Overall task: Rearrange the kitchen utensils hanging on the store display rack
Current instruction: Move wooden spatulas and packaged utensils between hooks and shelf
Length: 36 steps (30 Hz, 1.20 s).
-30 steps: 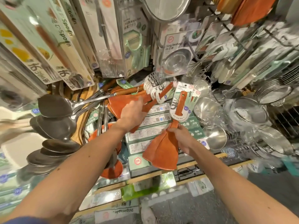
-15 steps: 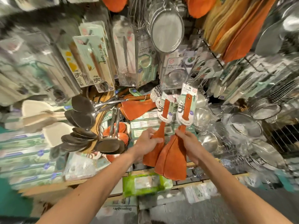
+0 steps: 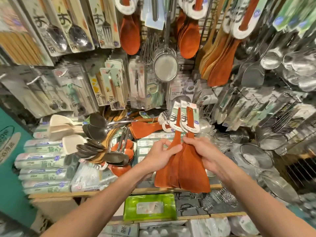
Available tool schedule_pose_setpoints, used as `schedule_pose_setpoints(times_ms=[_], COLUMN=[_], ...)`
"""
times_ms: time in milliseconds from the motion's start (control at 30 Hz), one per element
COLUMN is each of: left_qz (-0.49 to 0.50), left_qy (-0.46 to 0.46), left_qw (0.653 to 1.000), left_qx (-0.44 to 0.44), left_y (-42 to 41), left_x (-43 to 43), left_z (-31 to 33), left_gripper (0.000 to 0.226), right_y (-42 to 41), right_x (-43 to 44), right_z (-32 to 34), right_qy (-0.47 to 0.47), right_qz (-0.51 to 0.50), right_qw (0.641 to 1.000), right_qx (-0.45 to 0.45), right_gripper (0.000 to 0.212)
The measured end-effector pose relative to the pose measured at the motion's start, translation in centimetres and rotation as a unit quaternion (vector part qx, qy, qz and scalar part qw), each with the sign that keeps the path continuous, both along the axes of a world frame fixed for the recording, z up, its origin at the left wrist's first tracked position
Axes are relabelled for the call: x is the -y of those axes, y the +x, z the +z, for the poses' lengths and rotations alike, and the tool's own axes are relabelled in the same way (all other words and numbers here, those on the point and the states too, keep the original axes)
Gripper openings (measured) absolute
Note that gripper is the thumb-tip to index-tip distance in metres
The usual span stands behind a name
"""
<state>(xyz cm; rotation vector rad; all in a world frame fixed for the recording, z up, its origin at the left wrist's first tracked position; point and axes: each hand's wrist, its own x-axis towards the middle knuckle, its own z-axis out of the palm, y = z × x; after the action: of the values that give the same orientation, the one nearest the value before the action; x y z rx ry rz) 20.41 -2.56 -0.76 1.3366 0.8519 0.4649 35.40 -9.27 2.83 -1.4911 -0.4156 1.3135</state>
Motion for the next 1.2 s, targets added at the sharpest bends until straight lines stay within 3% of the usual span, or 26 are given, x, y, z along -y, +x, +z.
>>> schedule_pose_setpoints(times_ms=[167,333,500,600,767,867,967,1067,1200], left_qz=[-0.005,-0.004,0.054,0.073,0.141,0.160,0.170,0.185,0.188], left_qy=[0.026,0.066,0.136,0.167,0.193,0.181,0.204,0.182,0.179], left_qw=[1.000,0.997,0.987,0.980,0.969,0.968,0.961,0.953,0.953], left_qx=[-0.013,0.049,0.071,0.074,0.059,0.065,0.075,0.154,0.157], left_y=[2.0,5.7,10.5,13.1,16.7,18.2,19.2,20.2,20.7], left_x=[2.4,5.0,7.2,8.3,9.2,8.9,8.5,7.6,5.8], left_z=[2.7,5.8,8.3,10.1,13.5,15.7,17.4,18.5,19.2], left_gripper=[0.042,0.022,0.032,0.015,0.056,0.062,0.054,0.017,0.029], right_y=[1.9,5.5,10.1,12.7,15.4,16.6,17.3,18.1,19.4], right_x=[2.5,4.7,6.4,7.0,7.4,7.4,7.2,6.7,6.0], right_z=[2.1,6.2,9.4,10.9,13.3,14.5,15.3,16.1,17.3], right_qy=[0.001,0.071,0.136,0.172,0.228,0.256,0.279,0.289,0.291], right_qz=[0.055,0.113,0.127,0.119,0.087,0.094,0.090,0.062,0.013], right_qw=[0.998,0.983,0.970,0.960,0.945,0.931,0.921,0.915,0.918], right_qx=[0.038,0.127,0.156,0.185,0.216,0.243,0.258,0.276,0.269], right_gripper=[0.021,0.021,0.015,0.021,0.015,0.013,0.010,0.011,0.009])
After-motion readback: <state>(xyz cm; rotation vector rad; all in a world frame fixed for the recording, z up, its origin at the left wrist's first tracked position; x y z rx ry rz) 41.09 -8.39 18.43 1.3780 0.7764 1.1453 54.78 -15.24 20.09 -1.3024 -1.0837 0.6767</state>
